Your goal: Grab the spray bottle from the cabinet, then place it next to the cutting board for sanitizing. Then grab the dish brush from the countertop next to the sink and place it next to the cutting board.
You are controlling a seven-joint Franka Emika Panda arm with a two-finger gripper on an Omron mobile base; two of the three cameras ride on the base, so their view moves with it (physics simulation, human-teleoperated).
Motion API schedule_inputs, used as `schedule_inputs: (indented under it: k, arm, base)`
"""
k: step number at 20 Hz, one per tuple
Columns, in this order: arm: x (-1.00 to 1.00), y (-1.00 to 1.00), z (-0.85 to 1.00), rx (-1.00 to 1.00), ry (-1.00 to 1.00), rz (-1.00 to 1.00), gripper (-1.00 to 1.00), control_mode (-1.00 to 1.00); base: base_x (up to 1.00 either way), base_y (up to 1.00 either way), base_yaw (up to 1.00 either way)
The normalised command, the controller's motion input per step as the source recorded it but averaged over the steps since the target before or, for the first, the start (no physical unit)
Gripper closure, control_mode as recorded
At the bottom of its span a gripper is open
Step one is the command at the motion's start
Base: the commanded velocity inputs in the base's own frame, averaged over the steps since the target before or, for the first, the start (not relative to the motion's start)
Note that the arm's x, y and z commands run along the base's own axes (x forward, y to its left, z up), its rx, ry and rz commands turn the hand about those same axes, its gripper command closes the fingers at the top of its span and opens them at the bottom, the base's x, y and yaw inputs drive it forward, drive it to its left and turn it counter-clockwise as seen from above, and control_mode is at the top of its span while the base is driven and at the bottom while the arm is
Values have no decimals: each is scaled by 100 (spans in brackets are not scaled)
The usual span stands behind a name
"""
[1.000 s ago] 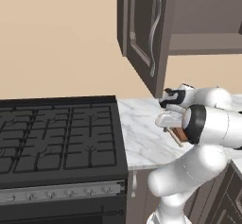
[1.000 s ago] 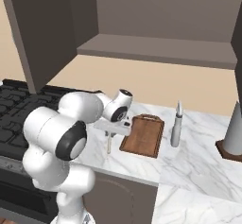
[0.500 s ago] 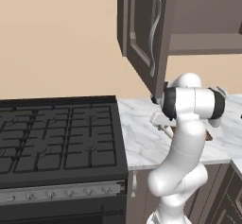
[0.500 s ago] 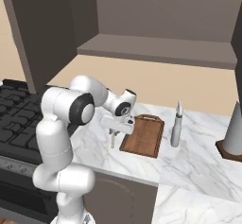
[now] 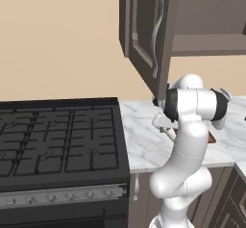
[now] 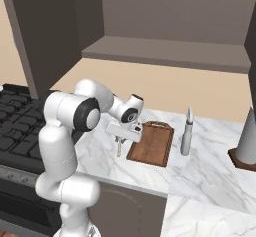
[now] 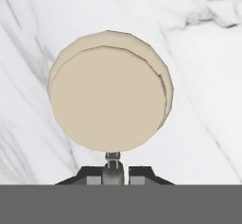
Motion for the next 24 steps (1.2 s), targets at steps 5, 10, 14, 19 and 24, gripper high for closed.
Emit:
schedule_inputs:
  k: [5,10,14,19,24]
  arm:
    - [0,-1,-40,0,0,0,-100,-100]
    - [-3,-19,9,6,0,3,-100,-100]
    - [-5,-20,33,10,0,8,-100,-100]
    - [-49,-29,79,16,-16,18,-100,-100]
    - [-74,-29,100,19,-21,22,-100,-100]
  base:
    - [0,0,0]
    - [0,0,0]
    - [0,0,0]
    - [0,0,0]
    - [0,0,0]
